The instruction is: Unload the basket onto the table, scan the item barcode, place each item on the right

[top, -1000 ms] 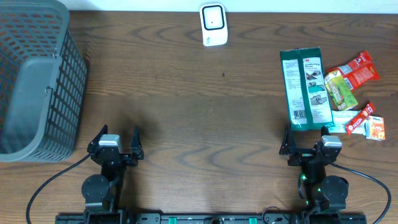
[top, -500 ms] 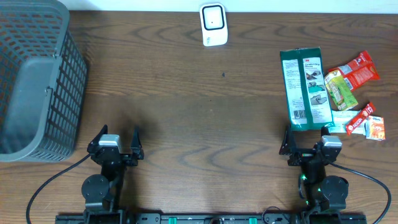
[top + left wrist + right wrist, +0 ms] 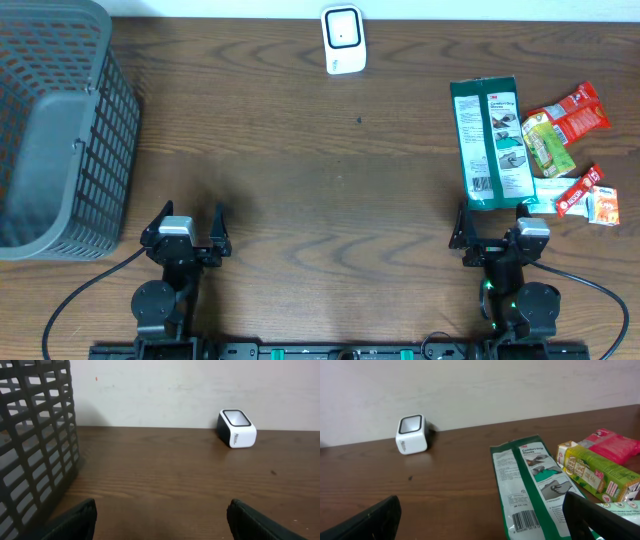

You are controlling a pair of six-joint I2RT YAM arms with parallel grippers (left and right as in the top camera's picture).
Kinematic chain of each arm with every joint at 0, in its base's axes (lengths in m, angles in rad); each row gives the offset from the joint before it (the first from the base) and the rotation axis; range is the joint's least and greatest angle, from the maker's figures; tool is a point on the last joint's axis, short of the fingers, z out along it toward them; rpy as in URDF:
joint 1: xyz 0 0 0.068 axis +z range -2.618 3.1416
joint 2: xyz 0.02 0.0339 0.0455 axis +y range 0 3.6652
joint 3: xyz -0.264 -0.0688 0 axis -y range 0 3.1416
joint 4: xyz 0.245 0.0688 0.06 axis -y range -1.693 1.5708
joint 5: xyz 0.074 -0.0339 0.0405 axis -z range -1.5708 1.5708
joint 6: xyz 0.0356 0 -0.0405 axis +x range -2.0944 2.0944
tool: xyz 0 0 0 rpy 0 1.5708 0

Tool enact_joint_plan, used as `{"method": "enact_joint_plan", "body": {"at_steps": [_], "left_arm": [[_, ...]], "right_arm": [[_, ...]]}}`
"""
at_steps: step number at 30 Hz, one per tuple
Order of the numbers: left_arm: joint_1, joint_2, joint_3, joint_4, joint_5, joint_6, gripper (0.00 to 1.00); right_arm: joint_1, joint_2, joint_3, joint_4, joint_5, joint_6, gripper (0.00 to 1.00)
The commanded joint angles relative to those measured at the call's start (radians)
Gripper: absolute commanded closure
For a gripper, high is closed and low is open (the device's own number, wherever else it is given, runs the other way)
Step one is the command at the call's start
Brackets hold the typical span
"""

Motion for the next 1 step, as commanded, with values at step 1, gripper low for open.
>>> {"method": "enact_joint_plan", "body": {"at_steps": [1], "left_arm": [[-0.003,-0.005,-0.006,-0.048,0.036,0.014,0.15]], "right_arm": [[-0.006,-0.006,-0.002,-0.005,-0.005,-0.012,0.01]]}}
